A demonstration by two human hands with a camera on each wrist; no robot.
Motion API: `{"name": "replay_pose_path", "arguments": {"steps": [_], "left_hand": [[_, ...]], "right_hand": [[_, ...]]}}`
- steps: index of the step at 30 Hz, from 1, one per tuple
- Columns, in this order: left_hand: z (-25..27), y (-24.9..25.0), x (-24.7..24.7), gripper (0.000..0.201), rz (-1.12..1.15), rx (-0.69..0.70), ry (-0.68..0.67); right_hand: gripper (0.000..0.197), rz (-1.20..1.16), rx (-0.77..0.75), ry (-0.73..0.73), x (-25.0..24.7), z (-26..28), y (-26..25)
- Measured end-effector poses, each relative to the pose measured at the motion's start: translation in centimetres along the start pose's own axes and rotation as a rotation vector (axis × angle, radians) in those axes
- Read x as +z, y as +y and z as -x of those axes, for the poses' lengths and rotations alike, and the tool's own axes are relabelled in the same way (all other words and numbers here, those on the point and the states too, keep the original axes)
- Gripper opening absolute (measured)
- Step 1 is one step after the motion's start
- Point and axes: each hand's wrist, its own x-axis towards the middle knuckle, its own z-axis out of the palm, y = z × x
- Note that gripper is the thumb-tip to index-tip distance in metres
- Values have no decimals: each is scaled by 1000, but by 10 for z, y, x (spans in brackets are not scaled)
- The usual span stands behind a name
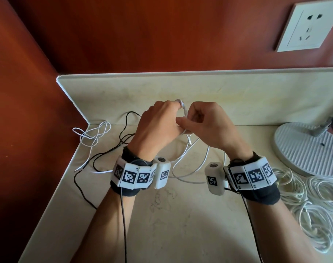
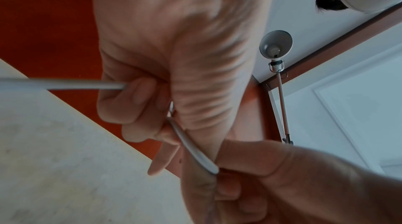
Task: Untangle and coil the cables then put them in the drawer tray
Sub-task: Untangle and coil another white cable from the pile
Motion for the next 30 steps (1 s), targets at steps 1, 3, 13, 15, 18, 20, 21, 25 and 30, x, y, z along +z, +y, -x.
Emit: {"name": "replay_pose_path", "arguments": {"steps": [1,3,13,15,18,20,21,25,30], "left_hand": [[0,2,1,39,-9,5,1],[0,5,3,42,-38,7,13],[-3,11,12,43,-61,71,169],[-4,9,10,39,-61,56,156],[-4,3,10,26,-55,33,131],[-5,-2,8,19,-12,7,140],[-5,-3,7,17,13,0,147],[-5,-10,4,31,65,-23,201],[-6,-13,7,35,73,-11,225]], "right_hand": [[34,51,2,38,0,0,-1],[38,129,13,117,1,0,-3],[20,76,124,166,1,-4,3],[11,-28,111,137,3,-5,1],[20,-131,59,85,4,-3,1],[15,-156,24,62,3,-3,1],[21,-186,10,60,2,-3,2],[35,-371,-14,-38,-5,-1,-1],[20,-361,-26,-74,-7,-2,6]]}}
